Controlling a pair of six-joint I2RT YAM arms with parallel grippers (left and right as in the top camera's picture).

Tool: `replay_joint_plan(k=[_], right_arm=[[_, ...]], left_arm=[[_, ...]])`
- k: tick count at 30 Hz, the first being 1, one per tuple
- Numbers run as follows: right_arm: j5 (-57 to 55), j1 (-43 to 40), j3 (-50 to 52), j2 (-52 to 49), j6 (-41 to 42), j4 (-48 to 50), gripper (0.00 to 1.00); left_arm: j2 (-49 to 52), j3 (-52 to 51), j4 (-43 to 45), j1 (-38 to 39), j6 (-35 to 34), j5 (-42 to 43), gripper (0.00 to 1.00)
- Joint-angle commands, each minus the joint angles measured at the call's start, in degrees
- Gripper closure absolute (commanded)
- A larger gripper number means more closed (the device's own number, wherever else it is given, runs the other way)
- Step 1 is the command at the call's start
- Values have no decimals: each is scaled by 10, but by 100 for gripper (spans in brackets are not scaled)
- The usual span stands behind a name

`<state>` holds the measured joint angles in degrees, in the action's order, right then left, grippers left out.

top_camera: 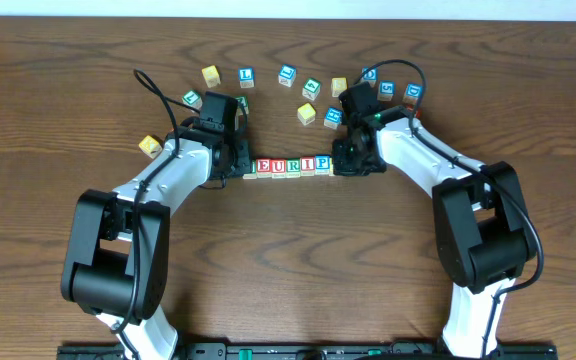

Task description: Spell out NEURIPS

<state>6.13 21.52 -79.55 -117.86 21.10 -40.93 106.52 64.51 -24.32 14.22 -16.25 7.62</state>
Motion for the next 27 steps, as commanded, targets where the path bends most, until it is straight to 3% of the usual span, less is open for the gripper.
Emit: replay_joint_plan(k=[1, 11, 27], right_arm=[[7, -15, -5, 37, -15, -7, 99], [7, -34, -6, 127, -20, -36, 98], [2, -55, -6, 300, -28, -78, 90]], left_arm=[[-9, 12, -15, -12, 15, -3, 86], [-78, 27, -60, -36, 38, -8, 85], [-325, 61, -181, -130, 38, -8, 85]])
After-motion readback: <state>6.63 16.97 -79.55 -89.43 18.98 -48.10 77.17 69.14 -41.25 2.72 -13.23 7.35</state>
